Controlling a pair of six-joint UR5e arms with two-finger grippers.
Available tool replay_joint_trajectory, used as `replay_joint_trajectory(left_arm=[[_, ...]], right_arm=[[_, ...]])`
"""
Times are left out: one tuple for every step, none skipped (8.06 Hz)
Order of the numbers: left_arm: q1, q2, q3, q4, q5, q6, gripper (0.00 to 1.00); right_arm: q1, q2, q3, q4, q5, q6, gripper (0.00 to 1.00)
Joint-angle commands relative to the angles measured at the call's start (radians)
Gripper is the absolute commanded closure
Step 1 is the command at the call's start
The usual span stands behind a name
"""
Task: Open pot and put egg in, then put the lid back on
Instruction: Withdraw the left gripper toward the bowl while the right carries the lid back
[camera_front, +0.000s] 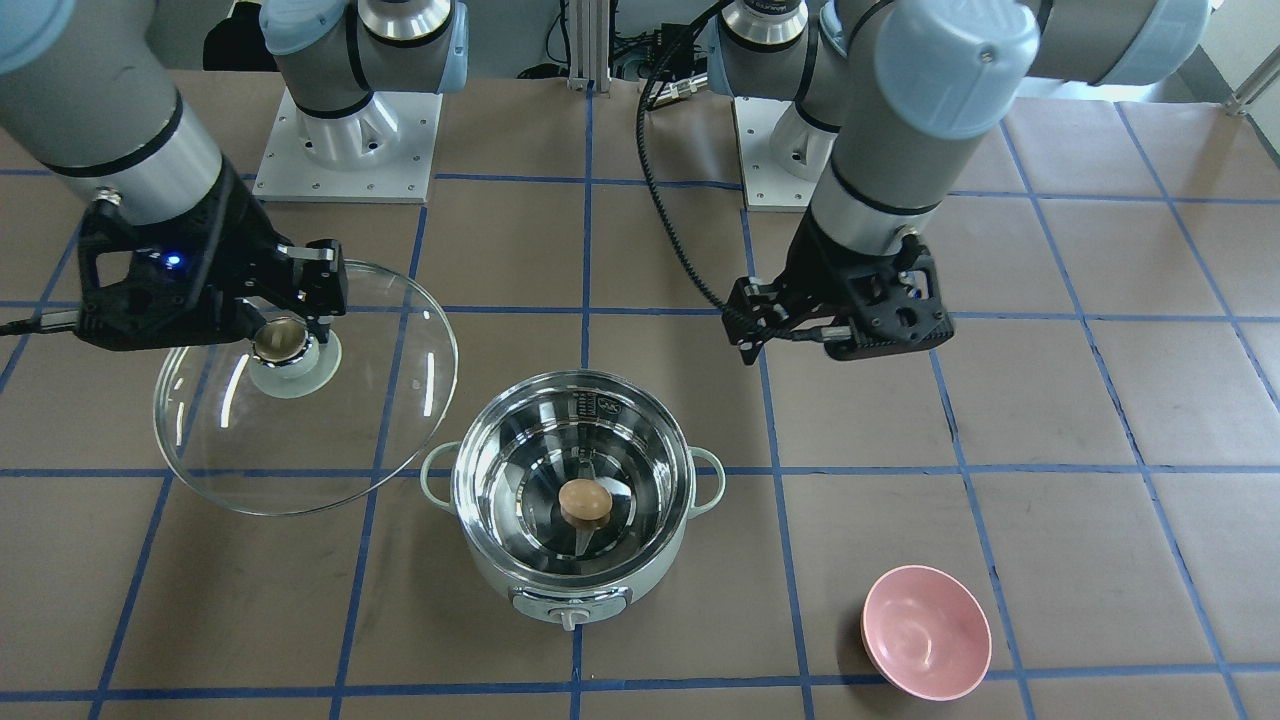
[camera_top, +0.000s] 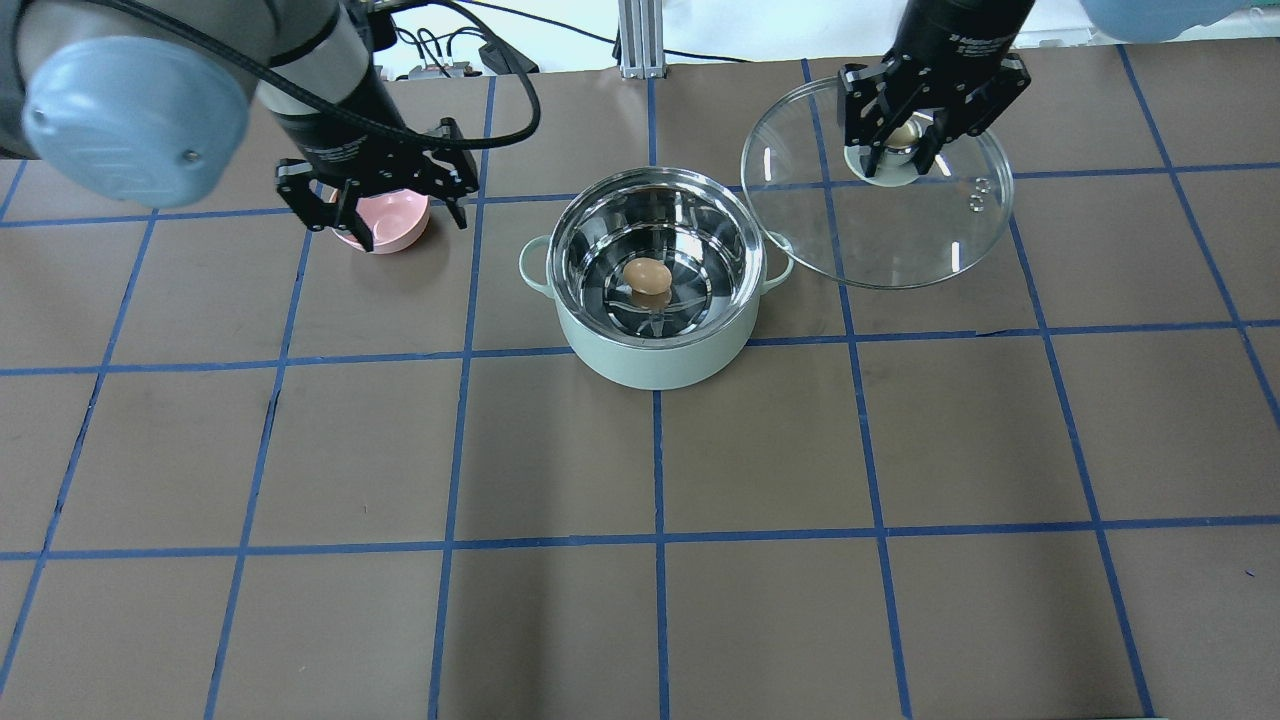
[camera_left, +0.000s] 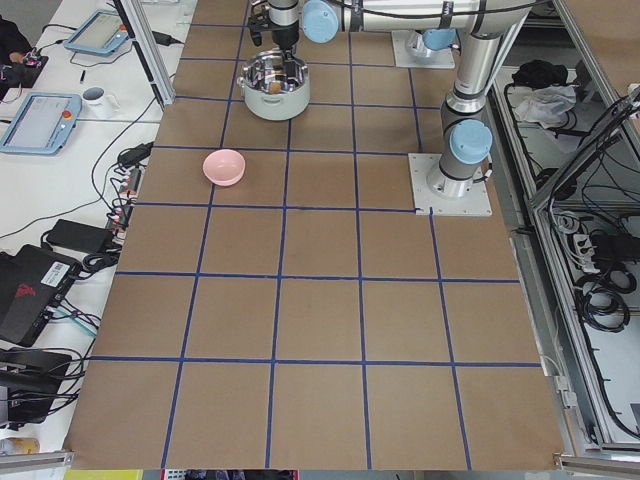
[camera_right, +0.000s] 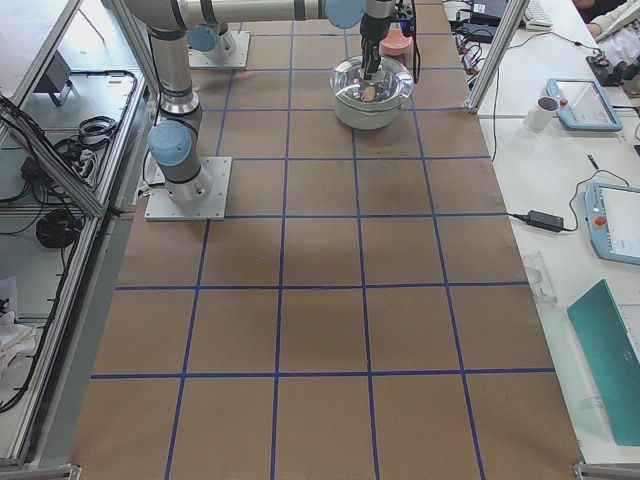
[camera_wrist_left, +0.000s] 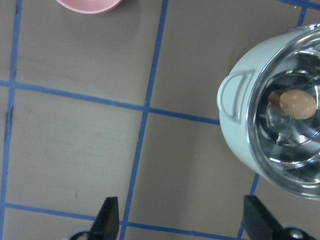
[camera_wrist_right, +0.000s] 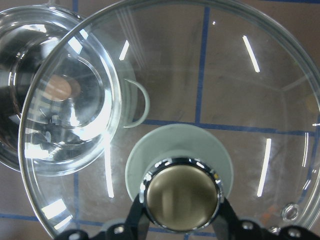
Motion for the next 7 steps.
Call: replay_joint_trajectory(left_arm=[[0.058,0.094,0.032,-0.180,0.014,0.025,0.04],[0.063,0.094,0.030,-0.185,0.016,0.025,0.00],[0.057,0.087,0.027,-0.189,0.013,0.028,0.00],[0.047,0.088,0.026,-0.191,0.014,0.115,0.00],[0.046,0.088,0.027,-0.188,0.013,0.154,0.00],[0.043,0.088,0.026,-0.189,0.013,0.168,0.00],[0.043,0.088,0.024,-0.188,0.010,0.189,0.00]], right_arm=[[0.129,0.051,-0.001,-0.076,0.003,0.124,1.00],[0.167,0.082,-0.004,-0.119,0.003,0.176,1.00],[0.201,0.108,-0.010,-0.142,0.003,0.211,1.00],[0.220,0.128,-0.012,-0.175,0.004,0.247,1.00],[0.236,0.157,-0.019,-0.211,0.006,0.279,1.00],[0.252,0.192,-0.028,-0.237,0.006,0.304,1.00],[0.269,0.218,-0.038,-0.264,0.017,0.328,1.00]])
